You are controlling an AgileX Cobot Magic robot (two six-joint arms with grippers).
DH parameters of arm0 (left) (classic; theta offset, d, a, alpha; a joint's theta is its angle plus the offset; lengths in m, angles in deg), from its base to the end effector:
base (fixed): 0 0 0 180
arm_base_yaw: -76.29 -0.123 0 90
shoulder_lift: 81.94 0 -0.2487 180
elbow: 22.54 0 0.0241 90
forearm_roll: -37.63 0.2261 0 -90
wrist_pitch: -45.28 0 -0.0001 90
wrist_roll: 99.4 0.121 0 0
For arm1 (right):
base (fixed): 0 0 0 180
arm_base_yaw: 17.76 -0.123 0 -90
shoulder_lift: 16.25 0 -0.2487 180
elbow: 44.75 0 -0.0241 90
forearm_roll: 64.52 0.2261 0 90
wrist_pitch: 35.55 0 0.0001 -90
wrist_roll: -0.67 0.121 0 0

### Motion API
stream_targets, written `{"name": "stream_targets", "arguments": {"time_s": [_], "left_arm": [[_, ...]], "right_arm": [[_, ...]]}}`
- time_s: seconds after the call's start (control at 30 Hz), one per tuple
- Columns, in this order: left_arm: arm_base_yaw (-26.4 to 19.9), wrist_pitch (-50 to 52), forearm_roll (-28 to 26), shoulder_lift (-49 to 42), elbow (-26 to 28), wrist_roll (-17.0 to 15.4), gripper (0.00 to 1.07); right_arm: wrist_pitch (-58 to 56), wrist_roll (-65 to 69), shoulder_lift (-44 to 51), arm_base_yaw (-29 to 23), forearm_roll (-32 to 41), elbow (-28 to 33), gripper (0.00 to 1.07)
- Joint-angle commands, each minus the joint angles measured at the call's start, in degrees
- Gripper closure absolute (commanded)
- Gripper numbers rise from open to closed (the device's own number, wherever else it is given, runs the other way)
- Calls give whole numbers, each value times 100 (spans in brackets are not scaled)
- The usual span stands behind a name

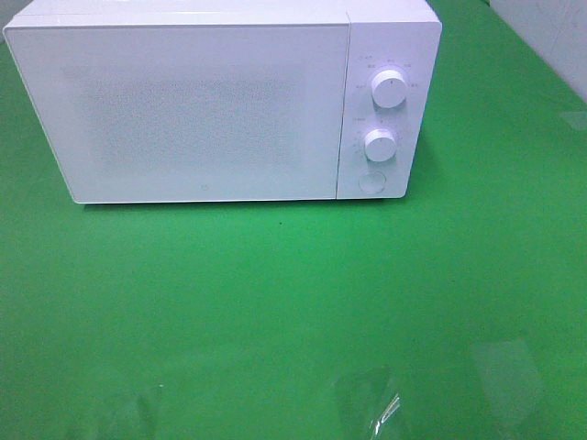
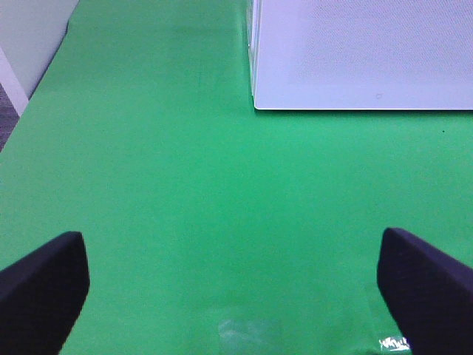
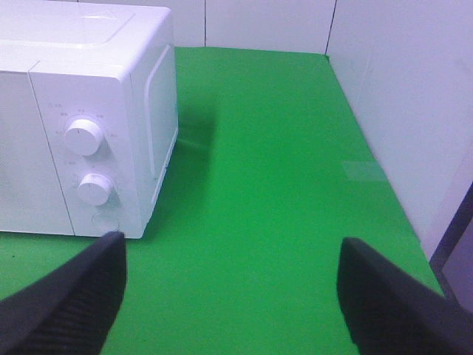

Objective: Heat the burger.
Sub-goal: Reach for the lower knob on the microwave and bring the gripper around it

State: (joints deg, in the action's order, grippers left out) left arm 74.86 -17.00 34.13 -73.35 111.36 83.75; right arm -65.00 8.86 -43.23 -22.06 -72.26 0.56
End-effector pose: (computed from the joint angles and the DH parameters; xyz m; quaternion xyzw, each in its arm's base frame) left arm 0.0325 -0.0057 0.2557 0.0148 0.8520 -0.0096 0.5233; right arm 0.1050 -0.0002 0.3034 0.0016 0.7743 0.0060 0.6327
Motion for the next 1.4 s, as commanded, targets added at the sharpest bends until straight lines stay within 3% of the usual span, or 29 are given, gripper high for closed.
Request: {"name": "stream_targets", "arguments": {"time_s": [0.03,0.5,0.83,1.2,1.4], "left_arm": [[0,92,-11,-97,-29,11,8],[0,92,-11,-97,-29,11,8],[0,92,-11,-97,-29,11,8],[0,92,-11,-97,-29,11,8],[0,92,-11,-97,-29,11,8]], "right_arm": [[407,40,-275,29,-23,-40,32],[1811,332,-1725,29,23,29,32],[4165,521,-2670,29,23,1003,32],[6503,212,-3908,29,34,1450,32],[7672,-441,-4864,6,831,1690,32]]}}
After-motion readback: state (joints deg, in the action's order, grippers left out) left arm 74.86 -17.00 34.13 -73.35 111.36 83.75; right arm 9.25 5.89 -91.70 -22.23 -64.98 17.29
